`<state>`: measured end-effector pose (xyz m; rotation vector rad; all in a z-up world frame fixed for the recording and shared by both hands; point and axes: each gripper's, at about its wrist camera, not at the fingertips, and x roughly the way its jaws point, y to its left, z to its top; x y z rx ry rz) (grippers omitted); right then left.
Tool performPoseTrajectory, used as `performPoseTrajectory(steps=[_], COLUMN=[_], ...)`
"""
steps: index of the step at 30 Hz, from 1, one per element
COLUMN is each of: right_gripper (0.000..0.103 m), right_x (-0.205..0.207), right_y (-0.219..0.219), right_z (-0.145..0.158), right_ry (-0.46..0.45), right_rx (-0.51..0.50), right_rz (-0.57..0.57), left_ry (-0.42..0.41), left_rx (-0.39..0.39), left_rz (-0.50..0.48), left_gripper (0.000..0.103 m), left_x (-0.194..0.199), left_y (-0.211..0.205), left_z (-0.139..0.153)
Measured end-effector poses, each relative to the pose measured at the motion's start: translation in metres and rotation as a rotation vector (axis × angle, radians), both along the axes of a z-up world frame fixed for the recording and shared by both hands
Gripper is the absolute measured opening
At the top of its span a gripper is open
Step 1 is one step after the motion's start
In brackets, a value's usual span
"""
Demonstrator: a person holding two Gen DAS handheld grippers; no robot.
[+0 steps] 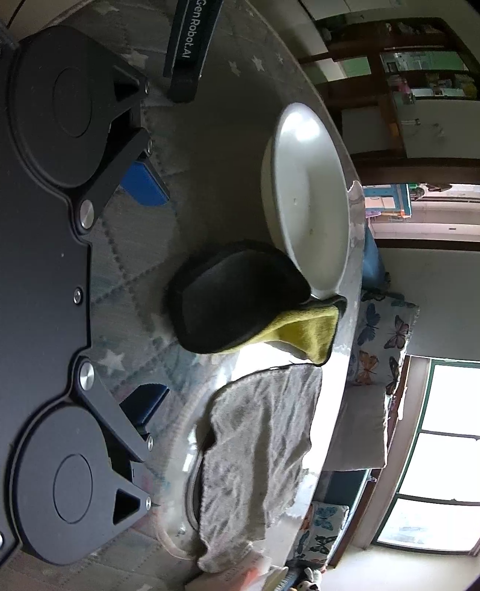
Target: Clean bowl
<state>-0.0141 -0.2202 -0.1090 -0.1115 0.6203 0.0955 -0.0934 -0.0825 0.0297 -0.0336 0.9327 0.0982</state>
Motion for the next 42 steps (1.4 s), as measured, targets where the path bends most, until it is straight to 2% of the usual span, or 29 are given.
performPoseTrajectory(steps=[5, 20, 42], right_gripper=[0.103, 0.103, 0.103], right_x=[-0.004, -0.022, -0.034], right_y=[0.0, 0.0, 0.004], right_z=[-0.005, -0.012, -0.013], right_ry=[0.018, -0.031, -0.025], right_rx=[0.025, 0.054, 0.068], right_rz=[-0.001, -0.03, -0.064], left_ry=[-0.007, -0.03, -0.024], left_rx=[0.005, 0.007, 0.003], left_rz=[0.009, 0.014, -0.008], left_gripper=[0.086, 0.096, 0.098], left_x=[-0.004, -0.019, -0.038], left_y=[-0.001, -0.005, -0.006], left_z=[-0.001, -0.006, -0.007])
